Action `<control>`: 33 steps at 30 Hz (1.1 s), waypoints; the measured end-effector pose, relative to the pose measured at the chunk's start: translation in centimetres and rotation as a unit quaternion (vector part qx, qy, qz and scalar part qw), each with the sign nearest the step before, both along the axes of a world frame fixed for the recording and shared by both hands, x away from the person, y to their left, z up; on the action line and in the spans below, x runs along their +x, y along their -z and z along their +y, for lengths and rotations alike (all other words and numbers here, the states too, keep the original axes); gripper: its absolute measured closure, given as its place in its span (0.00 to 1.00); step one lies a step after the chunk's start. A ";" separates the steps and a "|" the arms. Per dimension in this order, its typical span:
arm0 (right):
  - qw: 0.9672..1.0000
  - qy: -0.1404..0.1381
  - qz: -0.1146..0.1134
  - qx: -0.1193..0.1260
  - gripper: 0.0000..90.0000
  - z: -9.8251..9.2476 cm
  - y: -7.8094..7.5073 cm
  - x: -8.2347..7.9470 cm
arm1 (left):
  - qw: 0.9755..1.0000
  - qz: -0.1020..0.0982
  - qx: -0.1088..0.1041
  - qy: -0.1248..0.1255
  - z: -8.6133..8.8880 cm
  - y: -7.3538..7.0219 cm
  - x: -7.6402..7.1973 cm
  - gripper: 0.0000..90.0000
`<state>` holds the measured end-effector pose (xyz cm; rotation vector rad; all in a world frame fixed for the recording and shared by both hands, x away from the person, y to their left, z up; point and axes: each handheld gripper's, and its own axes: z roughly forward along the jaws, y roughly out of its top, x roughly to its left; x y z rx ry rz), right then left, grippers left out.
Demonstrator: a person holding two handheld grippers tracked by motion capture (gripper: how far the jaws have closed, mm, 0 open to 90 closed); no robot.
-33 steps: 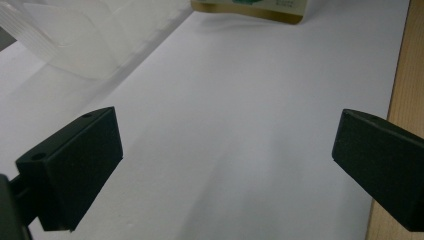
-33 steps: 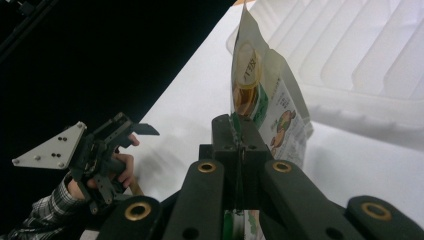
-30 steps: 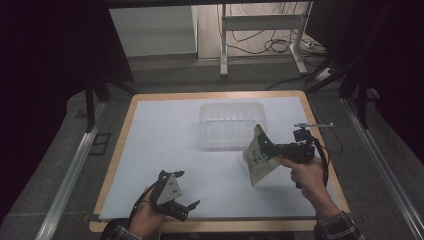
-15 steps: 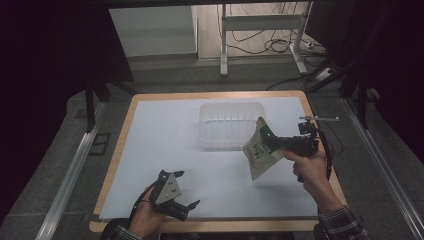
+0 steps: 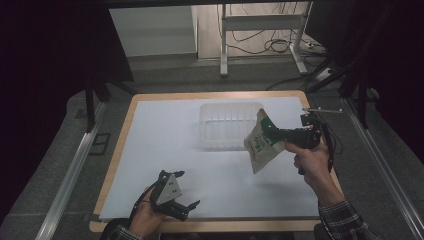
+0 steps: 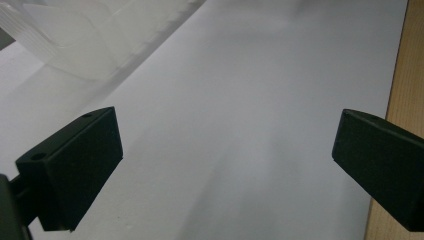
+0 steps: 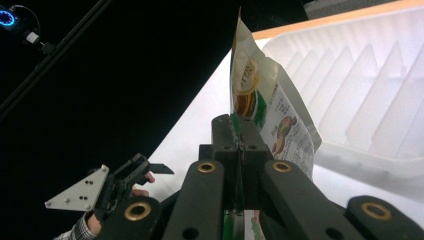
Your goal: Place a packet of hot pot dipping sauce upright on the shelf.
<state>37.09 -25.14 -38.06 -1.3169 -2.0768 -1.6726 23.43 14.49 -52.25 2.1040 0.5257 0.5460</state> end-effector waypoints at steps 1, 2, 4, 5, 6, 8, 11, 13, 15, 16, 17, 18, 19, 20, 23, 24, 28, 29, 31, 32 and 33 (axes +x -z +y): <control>1.000 0.000 -0.001 0.001 0.99 0.0 -0.2 0.1 | 1.000 0.000 0.000 0.000 0.0 0.0 0.0 0.00; 1.000 0.001 -0.002 0.002 0.99 0.0 -0.3 0.2 | 1.000 0.000 0.001 0.000 0.0 0.0 0.0 0.00; 1.000 0.002 -0.005 0.004 0.99 0.1 -0.6 0.4 | 1.000 0.000 0.001 0.000 0.0 0.0 0.0 0.00; 1.000 0.004 -0.006 0.004 0.99 0.1 -0.8 0.6 | 1.000 -0.001 0.000 0.000 0.0 0.0 0.0 0.00; 1.000 0.006 -0.007 0.003 0.99 0.1 -1.0 0.7 | 1.000 -0.001 0.000 0.000 0.0 0.0 0.0 0.00; 1.000 0.010 -0.010 0.003 0.99 0.1 -1.3 1.0 | 1.000 -0.001 0.001 0.000 0.0 0.0 0.0 0.00; 1.000 0.015 -0.013 0.003 0.99 0.2 -1.7 1.5 | 1.000 -0.001 0.001 0.000 0.0 0.0 0.0 0.00; 1.000 0.020 -0.019 -0.001 0.99 0.2 -2.0 1.8 | 1.000 0.000 0.001 0.000 0.0 0.0 0.0 0.00; 0.999 0.025 -0.023 -0.004 0.99 0.3 -2.2 2.0 | 1.000 0.000 0.001 0.000 0.0 0.0 0.0 0.00; 0.999 0.027 -0.023 -0.005 0.99 0.3 -2.3 2.2 | 1.000 0.000 0.001 0.000 0.0 0.0 0.0 0.00; 0.999 0.030 -0.025 -0.008 0.99 0.4 -2.4 2.3 | 1.000 0.000 0.001 0.000 0.0 0.0 0.0 0.00; 0.999 0.033 -0.026 -0.009 0.99 0.4 -2.5 2.5 | 1.000 0.000 0.002 0.000 0.0 0.0 0.0 0.00; 0.999 0.036 -0.028 -0.010 0.99 0.4 -2.5 2.7 | 1.000 0.000 0.001 0.000 0.0 0.0 0.0 0.00; 0.999 0.039 -0.026 -0.010 0.99 0.4 -2.6 2.8 | 1.000 0.000 0.002 0.000 0.0 0.0 0.0 0.00; 0.999 0.047 -0.026 -0.011 0.99 0.4 -2.6 3.3 | 1.000 0.000 0.002 0.000 0.0 0.0 0.0 0.00; 0.998 0.048 -0.026 -0.010 0.99 0.3 -2.7 3.5 | 1.000 0.000 0.002 0.000 0.0 0.0 0.0 0.00; 0.998 0.054 -0.025 -0.012 0.99 0.4 -2.8 4.1 | 1.000 0.000 0.002 0.000 0.0 0.0 0.0 0.00; 0.998 0.058 -0.028 -0.013 0.99 0.5 -2.8 4.3 | 1.000 0.000 0.002 0.001 -0.1 0.0 0.0 0.00; 0.998 0.061 -0.026 -0.013 0.99 0.6 -2.9 4.6 | 1.000 0.000 0.005 0.002 -0.1 0.0 -0.1 0.00; 0.998 0.062 -0.025 -0.012 0.99 0.6 -2.9 4.7 | 1.000 0.000 0.005 0.002 -0.1 0.0 -0.1 0.00; 0.998 0.064 -0.025 -0.009 0.99 0.7 -2.9 4.8 | 1.000 0.000 0.004 0.002 -0.1 0.0 -0.1 0.00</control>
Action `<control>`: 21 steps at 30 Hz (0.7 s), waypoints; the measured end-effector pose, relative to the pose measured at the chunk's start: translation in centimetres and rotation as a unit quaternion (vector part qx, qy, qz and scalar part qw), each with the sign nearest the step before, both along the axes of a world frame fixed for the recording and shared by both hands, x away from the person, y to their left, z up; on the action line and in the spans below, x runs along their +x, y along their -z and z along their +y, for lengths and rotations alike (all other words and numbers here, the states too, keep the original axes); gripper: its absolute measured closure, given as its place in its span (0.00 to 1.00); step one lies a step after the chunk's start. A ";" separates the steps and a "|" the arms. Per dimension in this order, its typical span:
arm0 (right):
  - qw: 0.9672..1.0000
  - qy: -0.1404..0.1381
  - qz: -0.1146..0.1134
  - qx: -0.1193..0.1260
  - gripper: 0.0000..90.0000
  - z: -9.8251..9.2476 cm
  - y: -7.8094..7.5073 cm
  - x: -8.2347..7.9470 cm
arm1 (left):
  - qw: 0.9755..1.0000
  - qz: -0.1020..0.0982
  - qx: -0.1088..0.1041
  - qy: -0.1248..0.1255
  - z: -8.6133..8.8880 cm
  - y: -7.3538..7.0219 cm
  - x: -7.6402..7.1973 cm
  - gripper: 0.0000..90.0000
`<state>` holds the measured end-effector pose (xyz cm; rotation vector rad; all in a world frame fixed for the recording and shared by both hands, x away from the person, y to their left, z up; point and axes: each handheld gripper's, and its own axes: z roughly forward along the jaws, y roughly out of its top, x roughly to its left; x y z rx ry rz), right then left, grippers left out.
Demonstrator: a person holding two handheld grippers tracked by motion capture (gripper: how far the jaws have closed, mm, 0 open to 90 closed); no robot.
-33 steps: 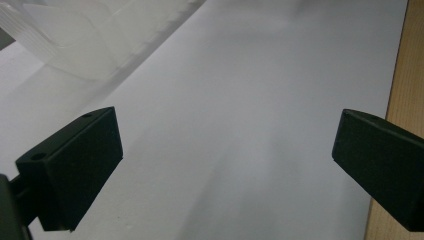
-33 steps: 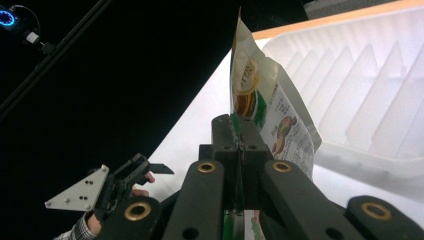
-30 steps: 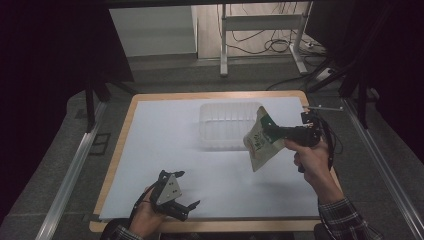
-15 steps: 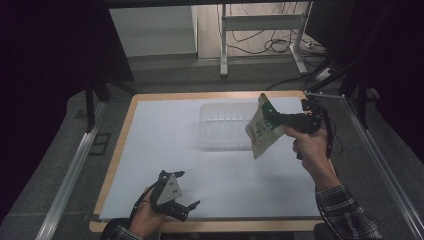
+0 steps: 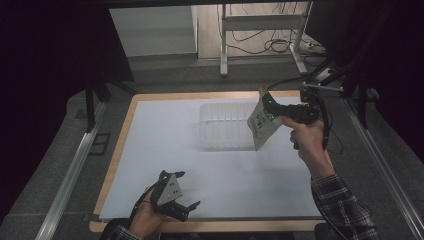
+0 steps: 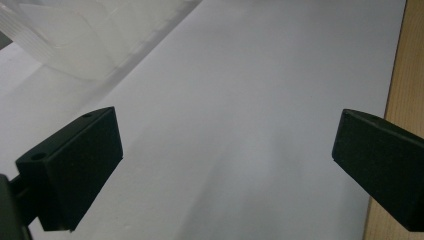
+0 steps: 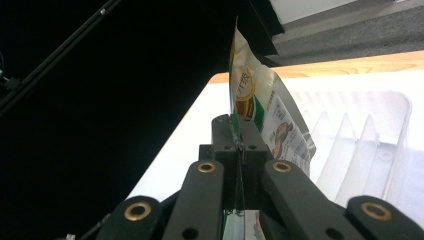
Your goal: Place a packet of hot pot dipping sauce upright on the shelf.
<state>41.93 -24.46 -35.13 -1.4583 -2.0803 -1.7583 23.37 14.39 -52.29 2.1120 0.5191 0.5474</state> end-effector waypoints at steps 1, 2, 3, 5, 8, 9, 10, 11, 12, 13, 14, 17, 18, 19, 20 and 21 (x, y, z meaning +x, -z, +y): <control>1.000 0.000 -0.001 0.003 0.99 0.1 0.0 0.2 | 1.000 0.000 -0.001 0.000 0.0 0.0 0.0 0.00; 1.000 0.000 0.001 0.003 0.99 0.2 0.0 0.3 | 1.000 0.000 -0.001 -0.001 0.0 0.0 0.0 0.00; 1.000 0.000 0.001 0.004 0.99 0.4 -0.1 0.4 | 1.000 0.000 -0.001 -0.001 0.0 0.0 0.0 0.00; 1.000 0.000 0.001 0.006 0.99 0.9 -0.1 0.7 | 1.000 0.000 -0.001 0.000 0.0 0.0 0.0 0.00; 1.000 -0.001 0.002 0.007 0.99 1.8 -0.2 1.1 | 1.000 0.000 0.001 0.000 0.0 0.0 0.0 0.00; 1.000 0.000 0.001 0.008 0.99 2.1 -0.2 1.2 | 1.000 0.000 0.000 0.000 0.0 0.0 0.0 0.00; 1.000 -0.001 0.002 0.009 0.99 2.3 -0.1 1.4 | 1.000 0.000 0.000 0.000 0.0 0.0 0.0 0.00; 1.000 -0.001 0.004 0.011 0.99 2.6 -0.1 1.5 | 1.000 0.000 -0.001 0.001 0.0 0.0 0.0 0.00; 1.000 -0.001 0.004 0.012 0.99 2.9 0.0 1.6 | 1.000 0.000 -0.001 0.001 0.0 0.0 0.0 0.00; 1.000 -0.002 0.006 0.015 0.99 3.2 0.0 1.8 | 1.000 0.000 0.000 0.001 0.0 0.0 0.0 0.00; 1.000 -0.001 0.006 0.016 0.99 3.5 0.1 1.9 | 1.000 0.000 0.001 0.001 0.0 0.0 0.0 0.00; 1.000 -0.004 0.010 0.014 0.99 4.4 0.2 2.3 | 1.000 -0.001 0.001 0.001 0.0 0.0 0.0 0.00; 1.000 -0.005 0.010 0.013 0.99 4.7 0.2 2.5 | 1.000 -0.001 0.002 0.002 0.0 0.0 0.0 0.00; 1.000 -0.004 0.011 0.012 0.99 5.0 0.2 2.6 | 1.000 -0.001 0.003 0.002 0.0 0.0 0.0 0.00; 1.000 -0.004 0.011 0.010 0.99 5.2 0.3 2.8 | 1.000 -0.001 0.003 0.002 0.0 0.0 0.0 0.00; 1.000 -0.003 0.013 0.013 0.99 5.5 0.3 2.9 | 1.000 -0.001 0.004 0.002 0.0 0.0 0.0 0.00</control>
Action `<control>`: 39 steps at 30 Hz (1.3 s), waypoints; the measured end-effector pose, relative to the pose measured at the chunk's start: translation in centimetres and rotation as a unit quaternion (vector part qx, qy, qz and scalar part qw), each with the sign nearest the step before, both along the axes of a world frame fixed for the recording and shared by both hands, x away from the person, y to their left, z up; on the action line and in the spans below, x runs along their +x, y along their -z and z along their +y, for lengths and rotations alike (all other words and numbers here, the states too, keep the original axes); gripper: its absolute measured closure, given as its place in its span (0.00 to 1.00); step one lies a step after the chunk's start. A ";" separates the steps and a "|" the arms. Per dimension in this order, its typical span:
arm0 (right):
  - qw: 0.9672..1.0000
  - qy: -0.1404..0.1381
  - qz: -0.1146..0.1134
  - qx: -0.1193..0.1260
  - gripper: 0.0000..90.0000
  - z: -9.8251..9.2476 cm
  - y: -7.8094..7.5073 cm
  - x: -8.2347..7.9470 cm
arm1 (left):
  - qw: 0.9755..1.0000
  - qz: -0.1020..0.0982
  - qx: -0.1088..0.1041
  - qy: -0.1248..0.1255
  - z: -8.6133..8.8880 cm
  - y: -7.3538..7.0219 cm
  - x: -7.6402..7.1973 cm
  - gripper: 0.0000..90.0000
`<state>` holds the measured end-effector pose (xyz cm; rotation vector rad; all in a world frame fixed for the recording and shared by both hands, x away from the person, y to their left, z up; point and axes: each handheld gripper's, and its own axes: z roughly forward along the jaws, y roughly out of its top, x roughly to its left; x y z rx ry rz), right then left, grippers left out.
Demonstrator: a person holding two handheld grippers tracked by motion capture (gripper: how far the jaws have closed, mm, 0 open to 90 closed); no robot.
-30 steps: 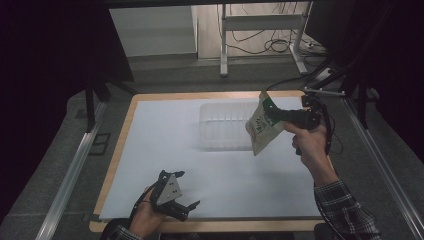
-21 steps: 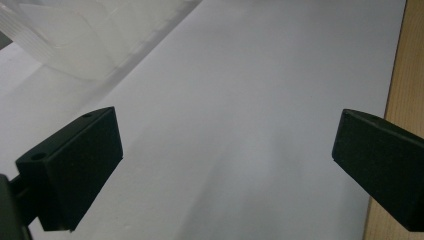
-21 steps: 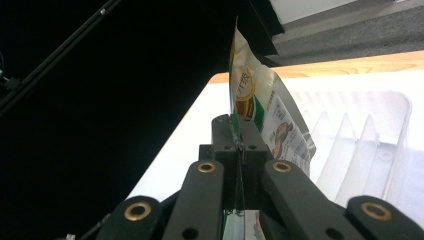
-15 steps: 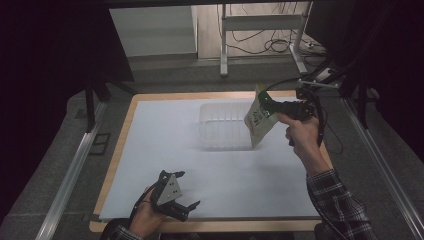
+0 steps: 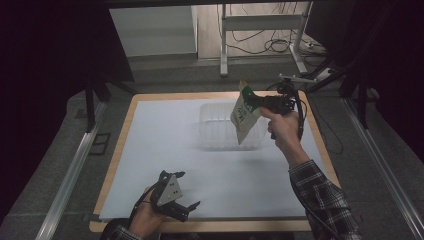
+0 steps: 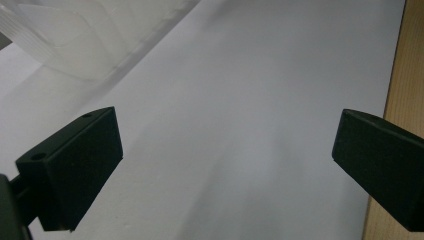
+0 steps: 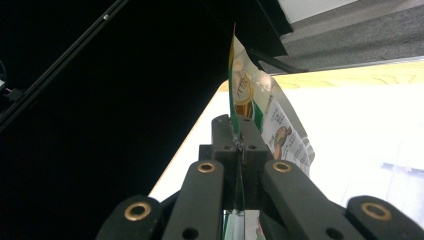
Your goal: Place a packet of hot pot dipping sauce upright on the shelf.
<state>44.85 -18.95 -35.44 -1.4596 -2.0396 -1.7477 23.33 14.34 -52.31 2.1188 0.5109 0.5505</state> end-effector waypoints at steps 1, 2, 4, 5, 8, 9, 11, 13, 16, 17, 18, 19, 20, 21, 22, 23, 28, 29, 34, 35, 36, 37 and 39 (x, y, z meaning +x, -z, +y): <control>1.000 0.002 0.000 0.000 0.99 0.2 0.1 0.1 | 1.000 0.000 0.000 0.000 0.0 0.0 0.0 0.00; 1.000 0.003 0.001 0.001 0.99 0.4 0.1 0.3 | 1.000 0.000 0.001 0.000 0.0 0.0 0.0 0.00; 1.000 0.006 0.003 0.001 0.99 0.8 0.3 0.6 | 1.000 0.000 0.001 0.001 0.0 0.0 0.0 0.00; 1.000 0.009 0.002 -0.001 0.99 1.0 0.3 0.7 | 1.000 -0.001 0.002 0.001 0.0 0.0 0.0 0.00; 1.000 0.014 0.005 -0.001 0.99 1.5 0.6 1.2 | 1.000 -0.001 0.004 0.001 -0.1 0.0 0.0 0.00; 1.000 0.016 0.007 0.000 0.99 1.6 0.6 1.4 | 1.000 -0.001 0.004 0.002 -0.1 0.0 -0.1 0.00; 1.000 0.019 0.007 -0.002 0.99 1.9 0.8 1.6 | 1.000 -0.001 0.008 0.004 -0.1 0.0 -0.1 0.00; 1.000 0.024 0.010 -0.001 0.99 2.1 1.0 1.9 | 1.000 -0.002 0.010 0.005 -0.1 0.0 -0.1 0.00; 1.000 0.027 0.012 -0.004 0.99 2.4 1.2 2.3 | 1.000 -0.002 0.011 0.006 -0.1 0.0 -0.1 0.00; 0.999 0.029 0.012 -0.006 0.99 2.6 1.3 2.4 | 1.000 -0.002 0.012 0.006 -0.1 0.0 -0.1 0.00; 0.999 0.030 0.013 -0.006 0.99 2.6 1.4 2.5 | 1.000 -0.003 0.012 0.006 -0.1 0.0 -0.1 0.00; 0.999 0.033 0.012 -0.007 0.99 2.7 1.5 2.6 | 1.000 -0.003 0.012 0.007 -0.1 0.0 -0.1 0.00; 0.999 0.034 0.012 -0.009 0.99 2.7 1.5 2.7 | 1.000 -0.003 0.012 0.007 -0.1 0.0 -0.1 0.00; 0.999 0.036 0.012 -0.011 0.99 2.7 1.6 2.8 | 1.000 -0.003 0.013 0.007 -0.2 0.0 -0.1 0.00; 0.999 0.038 0.012 -0.012 0.99 2.8 1.6 2.9 | 1.000 -0.003 0.013 0.007 -0.2 0.0 -0.1 0.00; 0.999 0.041 0.011 -0.013 0.99 2.8 1.6 2.9 | 1.000 -0.003 0.013 0.007 -0.2 0.0 -0.1 0.00; 0.998 0.053 0.005 -0.020 0.99 2.4 1.6 3.2 | 1.000 -0.003 0.016 0.009 -0.3 0.1 -0.1 0.00; 0.998 0.057 0.002 -0.022 0.99 2.3 1.7 3.2 | 1.000 -0.002 0.016 0.010 -0.3 0.1 -0.1 0.00; 0.998 0.064 0.009 -0.017 0.99 1.7 1.9 3.5 | 1.000 -0.004 0.021 0.013 -0.4 0.1 -0.2 0.00; 0.998 0.065 0.011 -0.017 0.99 1.7 2.0 3.6 | 1.000 -0.004 0.021 0.013 -0.4 0.1 -0.2 0.00; 0.998 0.064 0.012 -0.018 0.99 1.7 2.1 3.6 | 1.000 -0.004 0.020 0.013 -0.4 0.1 -0.2 0.00; 0.998 0.064 0.013 -0.019 0.99 1.8 2.3 3.7 | 1.000 -0.003 0.020 0.013 -0.4 0.1 -0.2 0.00; 0.998 0.063 0.014 -0.023 0.99 2.1 2.5 3.9 | 1.000 -0.004 0.021 0.013 -0.4 0.1 -0.2 0.00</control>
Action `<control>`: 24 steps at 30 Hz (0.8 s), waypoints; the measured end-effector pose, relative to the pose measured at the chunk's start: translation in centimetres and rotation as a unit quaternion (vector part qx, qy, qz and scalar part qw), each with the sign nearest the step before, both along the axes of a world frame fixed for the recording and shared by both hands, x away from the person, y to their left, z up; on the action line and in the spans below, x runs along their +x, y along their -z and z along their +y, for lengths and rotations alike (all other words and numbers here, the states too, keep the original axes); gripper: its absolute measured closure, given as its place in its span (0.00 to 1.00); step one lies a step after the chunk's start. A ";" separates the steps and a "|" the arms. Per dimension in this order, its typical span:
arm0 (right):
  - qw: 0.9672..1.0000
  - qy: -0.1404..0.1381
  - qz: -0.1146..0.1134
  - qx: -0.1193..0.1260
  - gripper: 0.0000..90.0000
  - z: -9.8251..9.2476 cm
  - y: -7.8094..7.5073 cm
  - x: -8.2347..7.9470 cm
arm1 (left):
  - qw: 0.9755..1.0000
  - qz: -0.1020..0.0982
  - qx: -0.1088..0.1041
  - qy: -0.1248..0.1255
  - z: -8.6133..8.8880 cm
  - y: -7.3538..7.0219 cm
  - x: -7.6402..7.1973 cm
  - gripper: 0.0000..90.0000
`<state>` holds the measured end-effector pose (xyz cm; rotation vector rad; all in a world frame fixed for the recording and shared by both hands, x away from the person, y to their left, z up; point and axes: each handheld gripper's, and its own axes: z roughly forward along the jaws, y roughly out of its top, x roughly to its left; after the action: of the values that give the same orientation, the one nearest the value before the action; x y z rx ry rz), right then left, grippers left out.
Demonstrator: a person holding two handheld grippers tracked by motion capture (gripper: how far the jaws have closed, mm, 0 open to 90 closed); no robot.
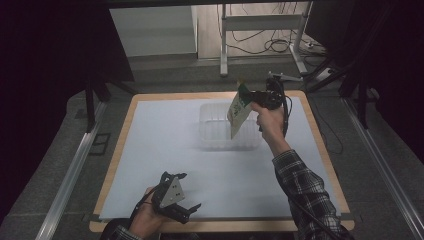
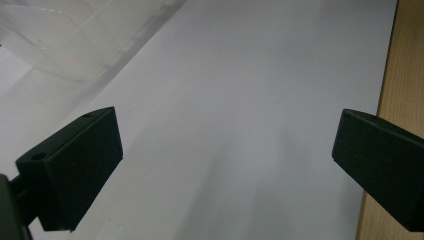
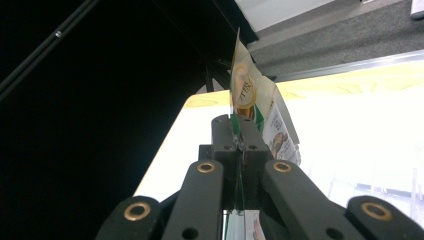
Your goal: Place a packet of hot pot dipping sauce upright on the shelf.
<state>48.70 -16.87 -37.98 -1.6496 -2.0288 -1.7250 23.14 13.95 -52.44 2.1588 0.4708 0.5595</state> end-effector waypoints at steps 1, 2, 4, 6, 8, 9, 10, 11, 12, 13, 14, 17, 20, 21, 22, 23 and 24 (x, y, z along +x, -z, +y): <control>1.000 0.000 0.000 0.001 0.99 0.1 0.1 0.1 | 1.000 0.000 0.000 0.000 0.0 0.0 0.0 0.00; 1.000 0.000 0.000 -0.002 0.99 0.3 0.3 0.2 | 1.000 0.000 -0.001 0.000 0.0 0.0 0.0 0.00; 1.000 -0.001 0.002 -0.006 0.99 0.6 0.5 0.4 | 1.000 0.000 -0.004 -0.002 0.1 0.0 0.0 0.00; 1.000 -0.002 0.003 -0.010 0.99 1.0 0.9 0.5 | 1.000 0.000 -0.007 -0.003 0.2 -0.1 0.0 0.00; 1.000 -0.001 0.004 -0.018 0.99 1.3 1.3 0.7 | 1.000 0.000 -0.011 -0.005 0.3 -0.2 0.0 0.00; 1.000 -0.002 0.006 -0.017 0.99 1.4 1.5 0.8 | 1.000 0.000 -0.013 -0.005 0.3 -0.2 0.0 0.00; 1.000 -0.001 0.008 -0.018 0.99 1.6 1.8 0.9 | 1.000 0.001 -0.015 -0.005 0.3 -0.2 0.1 0.00; 1.000 -0.002 0.008 -0.019 0.99 1.7 2.0 1.0 | 1.000 0.002 -0.017 -0.006 0.4 -0.2 0.1 0.00; 1.000 -0.001 0.011 -0.019 0.99 1.8 2.2 1.1 | 1.000 0.004 -0.022 -0.008 0.4 -0.2 0.1 0.00; 1.000 -0.002 0.012 -0.022 0.99 1.9 2.4 1.1 | 1.000 0.005 -0.025 -0.008 0.5 -0.2 0.1 0.00; 1.000 -0.006 0.012 -0.018 0.99 2.0 2.6 1.1 | 1.000 0.006 -0.028 -0.009 0.5 -0.3 0.1 0.00; 1.000 -0.011 0.002 -0.020 0.98 2.2 2.8 1.1 | 0.999 0.011 -0.037 -0.011 0.6 -0.3 0.2 0.00; 0.999 -0.018 -0.008 -0.030 0.98 2.4 2.8 0.9 | 0.999 0.017 -0.049 -0.014 0.8 -0.4 0.3 0.00; 0.999 -0.022 -0.009 -0.031 0.97 2.4 2.9 0.9 | 0.998 0.019 -0.051 -0.015 0.8 -0.4 0.3 0.00; 0.999 -0.022 -0.009 -0.033 0.95 2.5 3.0 0.8 | 0.998 0.020 -0.057 -0.016 0.9 -0.4 0.3 0.00; 0.999 -0.020 -0.004 -0.051 0.94 2.6 3.1 0.9 | 0.998 0.021 -0.059 -0.016 0.9 -0.5 0.3 0.00; 0.998 -0.023 -0.002 -0.062 0.94 2.7 3.4 1.0 | 0.998 0.021 -0.063 -0.016 0.9 -0.5 0.3 0.00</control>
<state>49.65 -14.16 -41.36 -1.6200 -2.1996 -1.6190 23.43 14.90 -51.97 2.0502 0.5509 0.4897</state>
